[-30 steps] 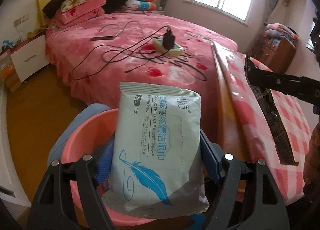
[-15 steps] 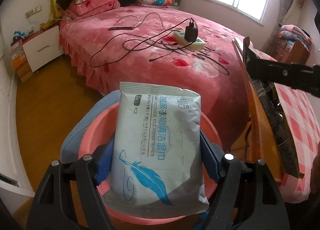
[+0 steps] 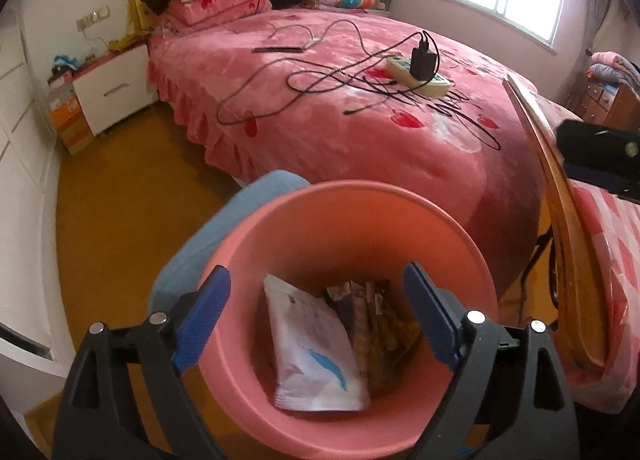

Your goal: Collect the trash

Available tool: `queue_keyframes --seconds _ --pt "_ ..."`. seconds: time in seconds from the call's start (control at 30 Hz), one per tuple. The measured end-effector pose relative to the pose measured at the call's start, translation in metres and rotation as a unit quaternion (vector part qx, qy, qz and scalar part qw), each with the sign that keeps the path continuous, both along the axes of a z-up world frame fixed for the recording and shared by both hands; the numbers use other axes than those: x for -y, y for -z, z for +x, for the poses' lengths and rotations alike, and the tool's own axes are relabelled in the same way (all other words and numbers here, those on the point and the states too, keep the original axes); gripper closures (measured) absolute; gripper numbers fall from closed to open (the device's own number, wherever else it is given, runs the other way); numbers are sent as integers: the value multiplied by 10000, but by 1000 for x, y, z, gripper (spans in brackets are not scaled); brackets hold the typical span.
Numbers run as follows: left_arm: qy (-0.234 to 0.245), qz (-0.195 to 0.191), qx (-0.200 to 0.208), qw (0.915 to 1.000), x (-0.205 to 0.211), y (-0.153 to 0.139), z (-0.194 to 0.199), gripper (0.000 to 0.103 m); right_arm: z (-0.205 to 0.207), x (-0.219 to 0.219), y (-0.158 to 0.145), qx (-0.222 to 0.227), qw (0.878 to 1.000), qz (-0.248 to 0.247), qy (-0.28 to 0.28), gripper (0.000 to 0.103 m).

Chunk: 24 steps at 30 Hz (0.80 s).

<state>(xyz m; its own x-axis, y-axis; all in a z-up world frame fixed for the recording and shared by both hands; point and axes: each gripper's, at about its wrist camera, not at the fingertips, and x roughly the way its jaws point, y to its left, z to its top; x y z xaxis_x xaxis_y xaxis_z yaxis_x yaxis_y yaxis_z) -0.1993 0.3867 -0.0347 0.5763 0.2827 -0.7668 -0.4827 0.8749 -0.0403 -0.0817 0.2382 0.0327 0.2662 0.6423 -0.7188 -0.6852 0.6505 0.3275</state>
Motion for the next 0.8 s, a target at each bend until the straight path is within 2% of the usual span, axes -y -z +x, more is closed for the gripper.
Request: queue_keyframes --seconds 0.1,0.37,0.63,0.8 --pt "37 53 51 10000 3 -5 2 13 1 13 -9 318 9992 -82 228 14" --pt "143 296 133 9994 21 -23 11 10 2 55 -24 982 9923 -295 701 13" --pt "501 532 322 9968 58 -47 25 7 3 101 -26 1180 9855 -366 1165 11" --pt "828 500 474 9942 87 -61 37 6 3 138 -28 1255 9793 -358 1545 11"
